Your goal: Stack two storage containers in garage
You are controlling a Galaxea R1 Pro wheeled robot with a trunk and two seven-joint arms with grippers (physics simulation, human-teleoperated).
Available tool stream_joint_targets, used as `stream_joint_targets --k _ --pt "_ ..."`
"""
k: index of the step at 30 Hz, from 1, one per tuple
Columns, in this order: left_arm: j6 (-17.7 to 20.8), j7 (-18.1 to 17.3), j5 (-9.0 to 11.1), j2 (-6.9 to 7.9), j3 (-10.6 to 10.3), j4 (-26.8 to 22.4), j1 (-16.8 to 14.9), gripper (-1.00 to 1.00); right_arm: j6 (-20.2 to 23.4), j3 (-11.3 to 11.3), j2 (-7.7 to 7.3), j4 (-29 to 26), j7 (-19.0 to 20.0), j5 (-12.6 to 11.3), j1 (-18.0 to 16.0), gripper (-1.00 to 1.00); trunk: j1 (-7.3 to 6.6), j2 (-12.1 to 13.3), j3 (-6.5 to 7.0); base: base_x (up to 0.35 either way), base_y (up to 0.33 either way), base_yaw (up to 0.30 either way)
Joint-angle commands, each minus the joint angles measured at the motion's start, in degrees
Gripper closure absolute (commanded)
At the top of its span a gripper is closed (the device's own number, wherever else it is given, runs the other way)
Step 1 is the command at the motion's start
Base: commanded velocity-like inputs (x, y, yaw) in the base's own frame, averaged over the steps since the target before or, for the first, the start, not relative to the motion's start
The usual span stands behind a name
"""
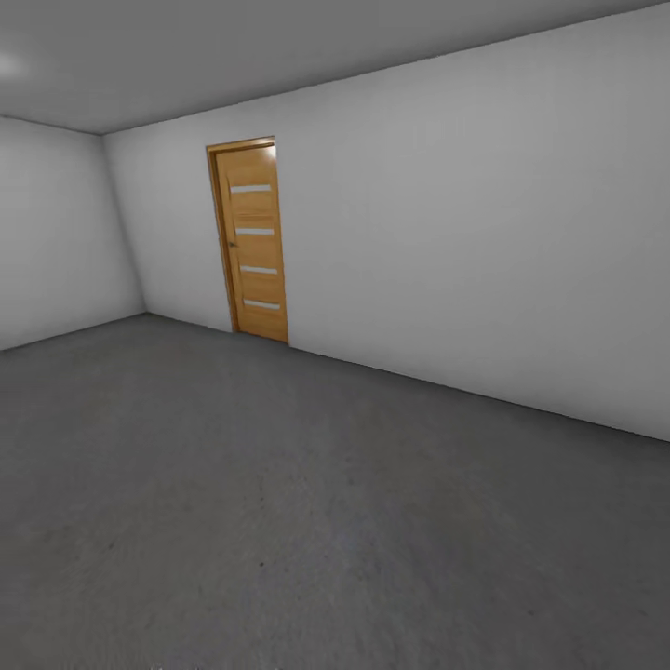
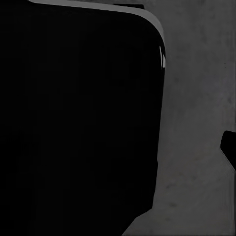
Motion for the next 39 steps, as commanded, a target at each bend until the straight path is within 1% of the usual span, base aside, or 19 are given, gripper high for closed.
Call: stream_joint_targets --k 1,5,15,17,18,19,20,22,24,29,39 --pt "-0.01 -0.02 0.82 -0.03 0.09 -0.03 -0.01 -1.0 -0.31 0.07 0.0 0.15 -0.02 0.06 -0.06 -1.0 0.0 -0.03 -0.05 0.0 0.0 0.28" --pt "0.03 0.01 1.32 -0.12 0.12 0.0 -0.01 -1.0 -0.31 0.07 0.0 0.15 -0.02 0.06 -0.06 -1.0 0.0 -0.03 -0.05 0.116 0.0 0.28" --pt "0.03 0.48 1.46 -0.07 0.13 0.05 -0.01 -1.0 -0.31 0.16 -0.01 0.15 -0.02 0.13 -0.06 -1.0 0.0 -0.03 -0.05 0.307 0.0 0.28" --pt "0.03 0.54 1.47 -0.07 0.13 0.02 -0.01 -1.0 -0.31 1.61 0.02 0.15 -0.03 0.1 -0.06 -1.0 0.0 -0.03 -0.05 0.323 0.0 0.28" --pt "0.03 0.57 1.47 -0.07 0.13 -0.01 -0.01 -1.0 -0.31 4.65 0.15 0.15 -0.07 0.08 -0.06 -1.0 0.0 -0.03 -0.05 0.323 0.0 0.28" --pt "0.03 0.58 1.47 -0.07 0.13 -0.02 -0.01 -1.0 -0.31 6.16 0.24 0.15 -0.06 0.05 -0.06 -1.0 0.0 -0.03 -0.05 0.323 0.0 0.28" --pt "0.03 0.58 1.47 -0.07 0.13 -0.03 -0.01 -1.0 -0.31 6.87 0.28 0.15 -0.05 0.04 -0.06 -1.0 0.0 -0.03 -0.05 0.323 0.0 0.28" --pt "0.03 0.59 1.47 -0.07 0.13 -0.02 -0.01 -1.0 -0.31 9.35 0.38 0.15 -0.05 0.0 -0.06 -1.0 0.0 -0.03 -0.05 0.323 0.0 0.28" --pt "0.03 0.59 1.47 -0.07 0.13 -0.03 -0.01 -1.0 -0.31 10.77 0.42 0.15 -0.07 -0.06 -0.06 -1.0 0.0 -0.03 -0.05 0.323 0.0 0.28" --pt "0.03 0.59 1.47 -0.07 0.13 -0.04 -0.01 -1.0 -0.31 11.63 0.44 0.15 -0.08 -0.11 -0.06 -1.0 0.0 -0.03 -0.05 0.323 0.0 0.28" --pt "0.03 0.59 1.47 -0.07 0.13 -0.03 -0.01 -1.0 -0.39 11.75 0.38 0.15 -0.03 -0.2 -0.06 -1.0 0.0 -0.03 -0.05 0.323 0.0 0.28"
